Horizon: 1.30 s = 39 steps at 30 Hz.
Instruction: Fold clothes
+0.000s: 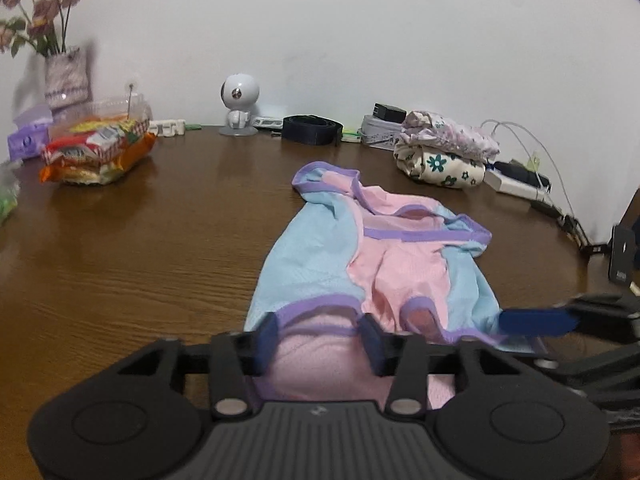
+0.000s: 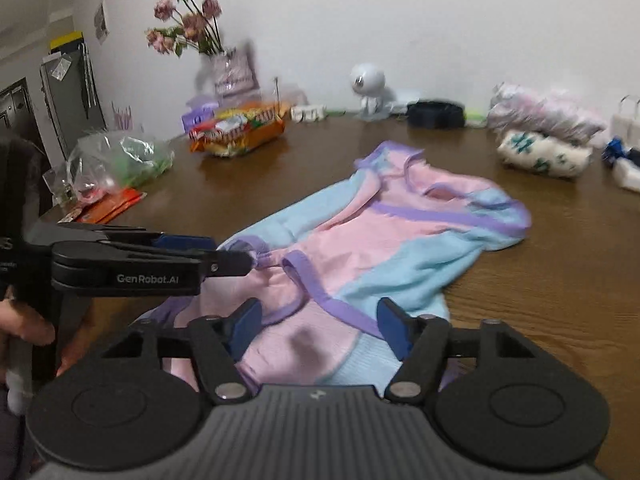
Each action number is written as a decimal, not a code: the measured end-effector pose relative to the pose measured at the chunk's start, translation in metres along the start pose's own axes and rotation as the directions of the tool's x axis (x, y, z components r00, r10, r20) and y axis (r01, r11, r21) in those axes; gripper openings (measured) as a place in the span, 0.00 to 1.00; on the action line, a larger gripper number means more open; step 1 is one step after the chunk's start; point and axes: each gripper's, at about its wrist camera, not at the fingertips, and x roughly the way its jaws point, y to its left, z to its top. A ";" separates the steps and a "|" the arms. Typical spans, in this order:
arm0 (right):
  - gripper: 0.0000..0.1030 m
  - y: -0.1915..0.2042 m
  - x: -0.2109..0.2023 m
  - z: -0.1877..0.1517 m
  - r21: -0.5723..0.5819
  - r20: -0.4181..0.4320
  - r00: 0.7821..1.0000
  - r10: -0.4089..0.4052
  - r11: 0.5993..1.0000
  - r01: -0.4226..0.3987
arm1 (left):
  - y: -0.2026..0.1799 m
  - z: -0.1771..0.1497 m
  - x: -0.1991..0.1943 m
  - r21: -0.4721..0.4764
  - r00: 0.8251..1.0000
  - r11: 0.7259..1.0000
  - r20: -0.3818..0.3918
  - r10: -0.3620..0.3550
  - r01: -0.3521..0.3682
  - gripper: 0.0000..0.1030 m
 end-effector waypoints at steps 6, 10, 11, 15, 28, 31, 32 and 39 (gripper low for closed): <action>0.02 -0.037 0.027 0.015 0.098 -0.028 0.994 -0.110 0.989 0.112 | 0.037 0.009 0.001 -0.189 0.998 0.982 0.057 -0.005 0.016 0.02; 0.02 -0.075 -0.003 0.012 0.246 0.027 0.966 -0.257 0.938 0.243 | 0.078 0.003 -0.001 -0.399 0.997 0.917 0.061 0.048 -0.019 0.01; 0.03 -0.083 -0.012 0.010 0.276 0.030 0.959 -0.281 0.925 0.262 | 0.083 0.001 -0.003 -0.417 0.996 0.908 0.062 0.058 -0.027 0.03; 0.33 -0.096 -0.034 0.001 0.308 0.036 0.958 -0.284 0.915 0.259 | 0.054 0.009 -0.010 -0.243 0.993 0.964 0.076 -0.089 0.106 0.47; 0.42 -0.050 0.005 -0.006 0.109 -0.033 0.984 -0.177 0.978 0.179 | -0.031 0.022 0.045 0.103 0.994 0.992 -0.095 -0.062 0.072 0.04; 0.37 -0.043 0.003 -0.009 0.079 -0.041 0.980 -0.197 0.977 0.200 | 0.023 0.024 0.034 -0.140 0.997 0.987 -0.003 0.078 -0.078 0.04; 0.37 -0.042 0.005 -0.008 0.074 -0.042 0.979 -0.201 0.976 0.203 | 0.048 0.021 0.027 -0.258 0.990 0.957 0.014 0.138 -0.130 0.07; 0.40 -0.017 -0.038 -0.025 0.071 -0.036 0.978 -0.207 0.975 0.209 | 0.094 0.000 -0.022 -0.419 0.964 0.879 0.035 0.265 -0.227 0.38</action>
